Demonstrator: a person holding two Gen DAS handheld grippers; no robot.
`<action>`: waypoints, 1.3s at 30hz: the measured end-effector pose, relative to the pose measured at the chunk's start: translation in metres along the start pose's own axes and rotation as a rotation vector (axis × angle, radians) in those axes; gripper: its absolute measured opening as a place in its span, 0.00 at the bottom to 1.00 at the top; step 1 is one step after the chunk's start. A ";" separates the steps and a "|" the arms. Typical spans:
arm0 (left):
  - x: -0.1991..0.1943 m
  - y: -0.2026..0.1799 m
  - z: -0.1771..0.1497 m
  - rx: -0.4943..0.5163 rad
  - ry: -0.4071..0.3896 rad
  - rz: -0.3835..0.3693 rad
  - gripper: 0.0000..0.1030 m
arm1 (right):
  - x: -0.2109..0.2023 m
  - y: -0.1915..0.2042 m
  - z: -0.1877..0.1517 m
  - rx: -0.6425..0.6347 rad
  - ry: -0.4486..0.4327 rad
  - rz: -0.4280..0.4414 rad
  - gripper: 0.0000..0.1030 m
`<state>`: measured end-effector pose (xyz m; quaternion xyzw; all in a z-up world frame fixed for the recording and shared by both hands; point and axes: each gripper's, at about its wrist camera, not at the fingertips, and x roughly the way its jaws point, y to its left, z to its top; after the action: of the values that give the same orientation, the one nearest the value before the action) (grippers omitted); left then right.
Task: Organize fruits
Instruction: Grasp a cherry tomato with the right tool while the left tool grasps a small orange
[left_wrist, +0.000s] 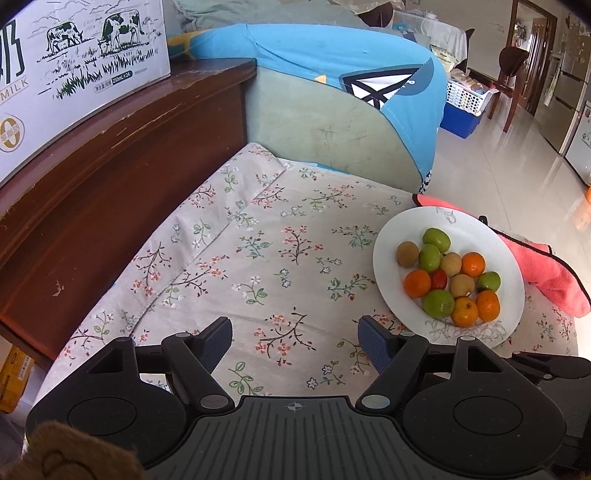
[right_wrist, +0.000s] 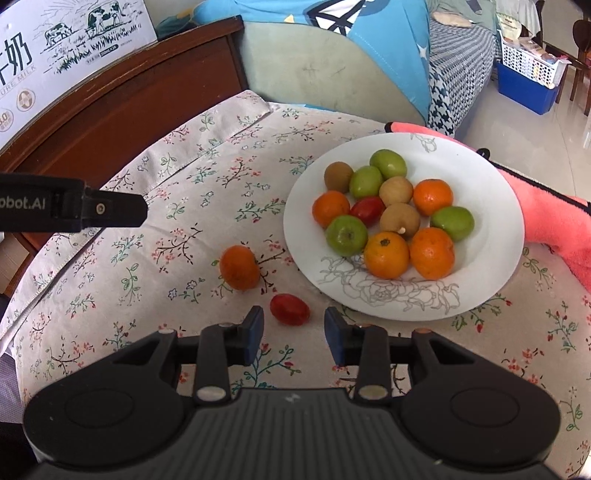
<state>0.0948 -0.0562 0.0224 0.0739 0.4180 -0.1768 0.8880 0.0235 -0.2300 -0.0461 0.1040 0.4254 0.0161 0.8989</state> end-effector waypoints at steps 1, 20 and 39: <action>0.000 0.000 -0.001 0.001 0.002 -0.001 0.74 | 0.002 0.001 0.000 -0.001 0.002 -0.003 0.37; 0.033 -0.008 -0.011 0.010 0.085 -0.003 0.75 | 0.003 0.006 0.000 -0.053 -0.001 -0.034 0.23; 0.069 -0.052 -0.021 0.071 0.054 -0.079 0.70 | -0.041 -0.042 0.008 0.107 -0.067 -0.060 0.23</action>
<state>0.1011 -0.1157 -0.0435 0.0936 0.4380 -0.2244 0.8655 0.0011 -0.2768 -0.0182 0.1396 0.3981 -0.0373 0.9059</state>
